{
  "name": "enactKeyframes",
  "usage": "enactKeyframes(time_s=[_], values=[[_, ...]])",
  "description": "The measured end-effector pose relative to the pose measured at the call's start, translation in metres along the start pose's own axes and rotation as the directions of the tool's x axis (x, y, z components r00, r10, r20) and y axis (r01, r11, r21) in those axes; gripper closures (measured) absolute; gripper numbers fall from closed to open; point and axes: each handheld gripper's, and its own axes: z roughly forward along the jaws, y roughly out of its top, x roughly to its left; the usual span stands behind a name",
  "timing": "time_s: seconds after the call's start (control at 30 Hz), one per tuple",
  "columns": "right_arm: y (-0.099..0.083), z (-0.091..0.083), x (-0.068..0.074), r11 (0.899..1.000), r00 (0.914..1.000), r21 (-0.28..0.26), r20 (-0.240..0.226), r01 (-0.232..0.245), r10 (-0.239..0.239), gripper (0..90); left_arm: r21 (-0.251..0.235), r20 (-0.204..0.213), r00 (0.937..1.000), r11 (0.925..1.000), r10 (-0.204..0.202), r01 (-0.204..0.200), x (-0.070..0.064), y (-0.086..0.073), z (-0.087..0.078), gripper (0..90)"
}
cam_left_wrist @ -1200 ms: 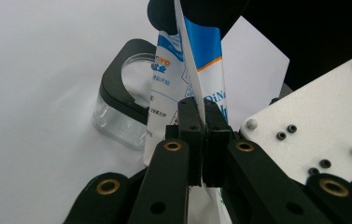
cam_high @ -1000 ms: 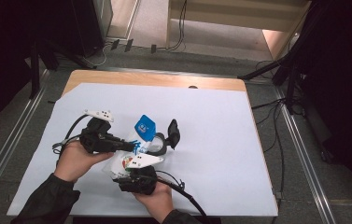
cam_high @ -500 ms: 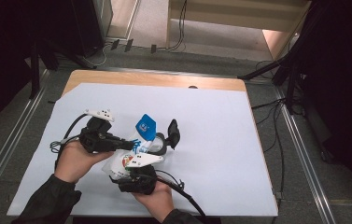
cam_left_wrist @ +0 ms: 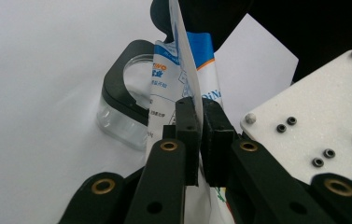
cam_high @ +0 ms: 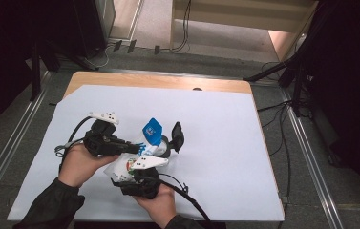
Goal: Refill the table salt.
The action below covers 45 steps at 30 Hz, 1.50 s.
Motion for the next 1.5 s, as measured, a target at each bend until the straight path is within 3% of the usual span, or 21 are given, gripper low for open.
enactKeyframes(time_s=[0.2, 0.23, 0.37, 0.5, 0.67, 0.77, 0.93, 1.0, 1.5], values=[[0.0001, -0.0025, -0.0008, 1.0, 0.9999, -0.014, -0.008, -0.011, 0.011, 54.8, 0.015, 0.018, 0.9998, 0.9998, -0.012, 0.012, 0.0033, -0.0015, -0.0036, 83.7], [0.0001, -0.0035, -0.0032, 0.999, 0.9989, -0.02, -0.02, -0.042, 0.041, 54.9, 0.024, 0.015, 0.9998, 0.9996, -0.015, 0.014, 0.0042, -0.0023, -0.0041, 81.9], [0.0, -0.0038, -0.0041, 0.999, 0.9986, -0.02, -0.022, -0.049, 0.049, 54.9, 0.029, 0.017, 0.9998, 0.9996, -0.008, 0.008, 0.0035, -0.0025, -0.004, 85.1], [0.0008, -0.0031, -0.0036, 0.999, 0.9991, -0.008, -0.017, -0.039, 0.039, 54.7, 0.045, -0.031, 0.9994, 0.9989, 0.012, -0.01, -0.0004, -0.0009, -0.0045, 88.9], [0.0015, -0.0022, -0.0007, 1.0, 0.9998, 0.004, 0.005, 0.021, -0.021, 54.0, 0.043, -0.035, 0.9994, 0.9991, -0.002, 0.004, -0.0013, -0.0001, -0.0058, 89.8], [0.0018, -0.0015, 0.0018, 0.999, 0.9994, 0.013, 0.013, 0.032, -0.032, 51.4, 0.042, -0.042, 0.9991, 0.9991, -0.006, 0.007, -0.0014, -0.0001, -0.0061, 89.9], [0.0038, -0.0005, 0.0009, 1.0, 0.9999, 0.024, 0.008, 0.008, -0.008, 56.1, 0.037, -0.053, 0.9986, 0.9993, -0.006, 0.008, -0.0027, 0.0008, -0.0053, 89.7], [0.0043, -0.0002, 0.0022, 1.0, 0.9999, 0.022, -0.015, -0.007, 0.008, 57.9, 0.033, -0.049, 0.9988, 0.9994, -0.005, 0.007, -0.0026, 0.0009, -0.0049, 89.5], [0.0075, 0.0018, 0.002, 0.999, 0.9984, 0.025, -0.043, -0.036, 0.037, 56.5, 0.029, -0.065, 0.9978, 0.9994, -0.016, 0.018, -0.0031, 0.0015, -0.0038, 89.3]])
